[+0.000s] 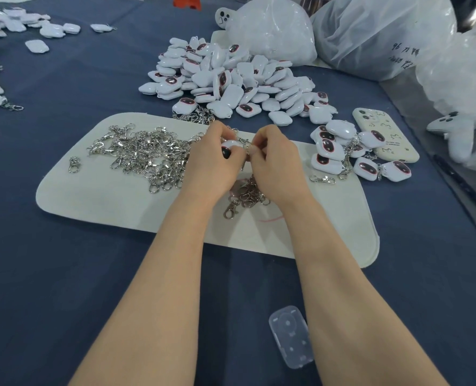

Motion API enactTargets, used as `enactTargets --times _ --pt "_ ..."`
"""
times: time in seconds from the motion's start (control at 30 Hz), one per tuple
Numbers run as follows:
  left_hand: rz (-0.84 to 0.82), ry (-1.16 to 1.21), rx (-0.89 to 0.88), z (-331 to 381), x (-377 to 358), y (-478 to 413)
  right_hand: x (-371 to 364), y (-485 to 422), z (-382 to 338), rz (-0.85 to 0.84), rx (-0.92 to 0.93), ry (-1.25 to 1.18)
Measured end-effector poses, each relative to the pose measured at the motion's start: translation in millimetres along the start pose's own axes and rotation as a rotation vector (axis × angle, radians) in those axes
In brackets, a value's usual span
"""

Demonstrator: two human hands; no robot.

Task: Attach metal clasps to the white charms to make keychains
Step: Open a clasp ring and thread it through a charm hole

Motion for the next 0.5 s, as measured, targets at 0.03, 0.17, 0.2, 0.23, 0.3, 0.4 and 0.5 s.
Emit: enactTargets --times 0.03,0.17,0.2,0.23,0.3,0.4,0.5 --pt "0.0 -0.006 -0.005 -0.1 -0.2 0.4 -0.3 -0.2 0.2 -0.005 -0.002 -0.001" --pt "0.0 -0.003 -0.02 2.3 -0.1 1.0 0.0 0.6 4.2 -0.002 -0.026 -0.007" --pt "-0.007 -0.011 -0.021 2.4 -1.4 1.2 0.4 0.7 4.8 0.001 -0.029 0.0" --pt "-0.014 -0.018 -0.025 2.6 -2.3 1.4 0.3 0.7 4.9 0.001 -0.03 0.006" --pt "-0.021 -0.024 -0.039 3.5 -3.1 1.7 -0.1 0.5 4.5 -0.001 -0.031 0.014" --pt "-0.015 -0.025 -0.048 4.5 -3.3 1.7 -1.1 0.5 4.3 -0.012 -0.039 0.009" --pt "-0.015 -0.024 -0.047 3.6 -4.9 0.5 -0.2 -0.1 2.5 -0.006 -0.03 -0.001"
Point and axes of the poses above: each hand's wrist, its own y-axis away from the middle knuckle, its own x-axis out of the back of the hand, z = x × y, the point moved 10 cm from there along -y, towards the middle knuckle, and after that the axes turned 15 degrees about x, right-handed, at the moved point
